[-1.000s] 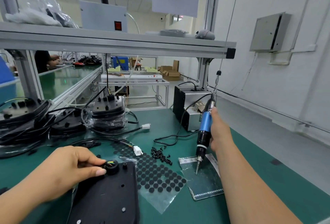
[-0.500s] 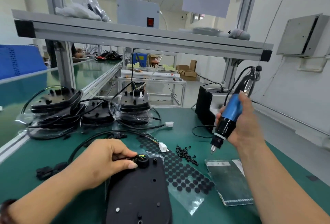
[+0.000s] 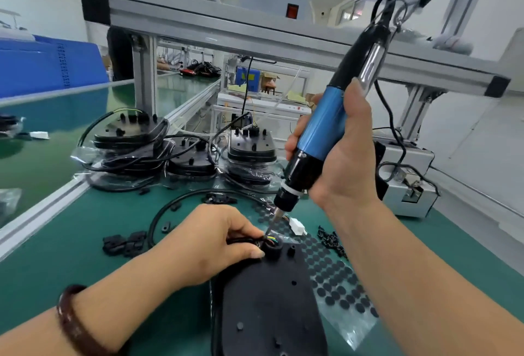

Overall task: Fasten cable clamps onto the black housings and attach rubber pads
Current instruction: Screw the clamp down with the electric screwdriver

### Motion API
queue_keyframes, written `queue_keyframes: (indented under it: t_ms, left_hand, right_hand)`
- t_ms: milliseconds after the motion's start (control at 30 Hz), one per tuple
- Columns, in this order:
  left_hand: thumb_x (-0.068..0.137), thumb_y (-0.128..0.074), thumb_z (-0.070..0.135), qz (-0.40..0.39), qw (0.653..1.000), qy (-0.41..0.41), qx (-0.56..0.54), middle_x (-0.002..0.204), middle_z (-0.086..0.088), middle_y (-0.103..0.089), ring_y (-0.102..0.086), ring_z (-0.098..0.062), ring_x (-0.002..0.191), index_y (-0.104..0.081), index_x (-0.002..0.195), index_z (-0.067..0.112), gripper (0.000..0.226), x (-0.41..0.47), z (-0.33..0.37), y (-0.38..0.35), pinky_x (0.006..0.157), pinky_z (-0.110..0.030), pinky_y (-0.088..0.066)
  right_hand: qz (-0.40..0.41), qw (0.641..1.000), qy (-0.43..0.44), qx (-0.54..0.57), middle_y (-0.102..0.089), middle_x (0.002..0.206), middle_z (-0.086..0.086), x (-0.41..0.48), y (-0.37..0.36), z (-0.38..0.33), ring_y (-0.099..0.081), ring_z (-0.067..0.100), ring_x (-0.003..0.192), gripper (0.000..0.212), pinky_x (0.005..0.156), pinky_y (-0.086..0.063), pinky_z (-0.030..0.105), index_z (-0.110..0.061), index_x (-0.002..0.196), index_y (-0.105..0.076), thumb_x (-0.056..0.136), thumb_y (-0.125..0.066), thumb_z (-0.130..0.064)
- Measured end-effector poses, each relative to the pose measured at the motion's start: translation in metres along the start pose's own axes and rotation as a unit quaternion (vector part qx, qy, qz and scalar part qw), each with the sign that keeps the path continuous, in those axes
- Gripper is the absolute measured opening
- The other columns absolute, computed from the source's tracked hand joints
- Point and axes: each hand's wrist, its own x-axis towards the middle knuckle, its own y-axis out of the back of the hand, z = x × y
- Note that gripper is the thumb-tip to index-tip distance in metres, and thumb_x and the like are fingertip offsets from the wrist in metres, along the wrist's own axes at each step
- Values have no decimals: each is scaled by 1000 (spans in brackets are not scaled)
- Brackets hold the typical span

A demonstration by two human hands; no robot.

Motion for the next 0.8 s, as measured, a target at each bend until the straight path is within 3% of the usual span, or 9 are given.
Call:
queue_keyframes:
  t_ms: [333, 667, 800]
  left_hand:
    - [70, -82, 35, -18, 999, 27, -28, 88, 14, -71, -64, 5, 81, -75, 96, 29, 27, 1, -2, 1, 83, -19, -52]
    - [71, -81, 33, -24, 999, 22, -36, 83, 16, -71, -64, 5, 78, -75, 91, 34, 21, 1, -2, 1, 80, -18, -52]
    - [72, -81, 35, -23, 999, 10, -23, 82, 21, -69, -63, 5, 79, -72, 85, 40, 16, 0, -1, 1, 79, -18, -51]
  right_hand:
    - [-43, 998, 10, -40, -53, 64, 9, -2, -8, 19, -51, 24, 50, 44, 53, -45, 30, -8, 98, -49, 87, -45, -50]
    - [-61, 996, 43, -45, -53, 61, 11, -6, -10, 21, -51, 25, 49, 42, 52, -46, 30, -7, 94, -52, 92, -39, -47]
    - [-105, 993, 29, -36, -52, 63, 13, -3, -13, 21, -53, 24, 47, 44, 51, -47, 29, -7, 91, -52, 90, -38, -49]
